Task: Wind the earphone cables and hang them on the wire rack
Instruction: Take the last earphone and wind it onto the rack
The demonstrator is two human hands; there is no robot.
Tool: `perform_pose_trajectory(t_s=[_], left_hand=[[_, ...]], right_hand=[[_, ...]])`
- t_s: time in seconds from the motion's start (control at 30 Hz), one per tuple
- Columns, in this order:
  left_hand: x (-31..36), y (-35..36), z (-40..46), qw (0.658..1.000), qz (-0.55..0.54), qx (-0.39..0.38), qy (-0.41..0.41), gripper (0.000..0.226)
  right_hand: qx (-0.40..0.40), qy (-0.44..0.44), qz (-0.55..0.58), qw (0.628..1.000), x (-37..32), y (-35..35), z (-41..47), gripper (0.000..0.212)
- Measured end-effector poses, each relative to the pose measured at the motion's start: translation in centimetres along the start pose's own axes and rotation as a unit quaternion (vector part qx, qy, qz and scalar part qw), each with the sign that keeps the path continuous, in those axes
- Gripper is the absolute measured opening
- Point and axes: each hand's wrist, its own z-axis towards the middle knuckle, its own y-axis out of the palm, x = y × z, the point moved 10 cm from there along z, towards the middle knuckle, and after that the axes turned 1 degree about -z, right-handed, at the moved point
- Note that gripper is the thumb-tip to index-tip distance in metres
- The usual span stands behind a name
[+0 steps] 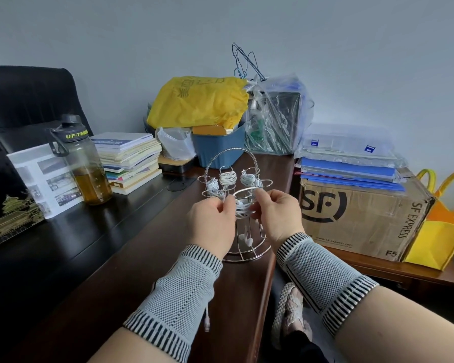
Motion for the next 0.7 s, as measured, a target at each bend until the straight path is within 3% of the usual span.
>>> perform_pose_trajectory(t_s=[0.43,0.7], left_hand=[[-0.5,0.8,0.4,0.997,0.053,-0.054,0.001,0.052],[-1.2,0.4,-1.0,0.996,-0.051,-0.071,-0.035,0.041]], right_hand=[[0.006,0.004,-0.065,0.998,-0.4,0.0,1.0,0.037],[0.0,0.007,-0.073,0.997,0.2,0.0,0.9,0.021]])
